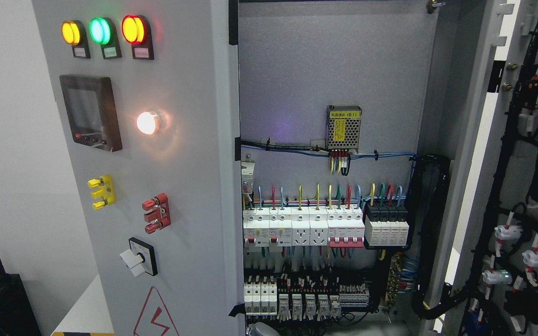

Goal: Open door with both hands
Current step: 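Keep swinging the indicator-light door wide open with the right hand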

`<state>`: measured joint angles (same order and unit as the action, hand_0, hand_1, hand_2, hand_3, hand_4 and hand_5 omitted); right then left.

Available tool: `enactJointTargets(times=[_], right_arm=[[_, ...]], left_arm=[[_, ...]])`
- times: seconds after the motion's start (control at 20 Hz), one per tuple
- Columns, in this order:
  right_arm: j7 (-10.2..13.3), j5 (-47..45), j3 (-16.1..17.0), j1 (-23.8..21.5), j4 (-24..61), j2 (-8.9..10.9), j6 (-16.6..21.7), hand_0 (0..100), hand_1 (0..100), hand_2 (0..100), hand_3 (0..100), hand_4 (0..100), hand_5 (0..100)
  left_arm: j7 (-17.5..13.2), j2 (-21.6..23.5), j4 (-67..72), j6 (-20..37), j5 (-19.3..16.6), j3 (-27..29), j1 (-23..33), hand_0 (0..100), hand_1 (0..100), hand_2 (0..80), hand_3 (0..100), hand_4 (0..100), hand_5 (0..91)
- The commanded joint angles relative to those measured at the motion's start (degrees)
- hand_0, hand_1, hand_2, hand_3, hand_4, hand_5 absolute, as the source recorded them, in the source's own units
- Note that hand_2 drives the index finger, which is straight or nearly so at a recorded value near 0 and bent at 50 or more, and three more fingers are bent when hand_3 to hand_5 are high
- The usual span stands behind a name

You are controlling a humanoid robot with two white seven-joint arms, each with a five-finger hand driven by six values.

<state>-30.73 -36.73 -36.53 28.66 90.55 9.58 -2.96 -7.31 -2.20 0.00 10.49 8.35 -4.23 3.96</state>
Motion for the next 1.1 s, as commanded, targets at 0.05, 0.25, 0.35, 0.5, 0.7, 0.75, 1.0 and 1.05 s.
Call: enactJointTargets(times=[0.05, 0.25, 0.35, 0.5, 0.7, 0.75, 1.0, 1.05], right_arm=[[0.0, 0.0, -3.2, 0.1, 1.3, -0.44, 0.1, 0, 0, 0, 0, 0, 0], [0.0, 0.0, -3.8, 0.3, 1.9, -0.70, 0.0, 0, 0, 0, 0, 0, 0], [0.0, 0.0, -4.3, 0.3, 2.3, -0.70, 0.0, 0, 0, 0, 0, 0, 0], [0.0, 0.0, -4.5, 0.3, 2.3, -0.79, 0.0, 0, 0, 0, 0, 0, 0], [0.0, 0.0, -5.3, 0.3, 3.1, -1.49, 0.0, 0, 0, 0, 0, 0, 0], [0.0, 0.0, -5.3, 0.3, 3.2, -1.58, 0.0, 0, 0, 0, 0, 0, 0], [0.0, 0.1, -6.4, 0.6, 3.3, -2.02, 0.0, 0, 0, 0, 0, 0, 0], [0.0, 0.1, -6.6, 0.6, 3.3, -2.02, 0.0, 0, 0, 0, 0, 0, 0]], left_arm=[[0.0, 0.0, -0.6, 0.0, 0.0, 0.0, 0.0, 0, 0, 0.0, 0, 3, 0.0], [0.0, 0.0, -0.6, 0.0, 0.0, 0.0, 0.0, 0, 0, 0.0, 0, 3, 0.0], [0.0, 0.0, -0.6, -0.1, 0.0, 0.0, 0.0, 0, 0, 0.0, 0, 3, 0.0], [0.0, 0.0, -0.6, 0.0, 0.0, 0.0, 0.0, 0, 0, 0.0, 0, 3, 0.0], [0.0, 0.0, -0.6, 0.0, 0.0, 0.0, 0.0, 0, 0, 0.0, 0, 3, 0.0], [0.0, 0.0, -0.6, 0.0, 0.0, -0.1, 0.0, 0, 0, 0.0, 0, 3, 0.0], [0.0, 0.0, -0.6, 0.0, 0.0, 0.0, 0.0, 0, 0, 0.0, 0, 3, 0.0], [0.0, 0.0, -0.6, 0.0, 0.0, 0.0, 0.0, 0, 0, 0.0, 0, 3, 0.0]])
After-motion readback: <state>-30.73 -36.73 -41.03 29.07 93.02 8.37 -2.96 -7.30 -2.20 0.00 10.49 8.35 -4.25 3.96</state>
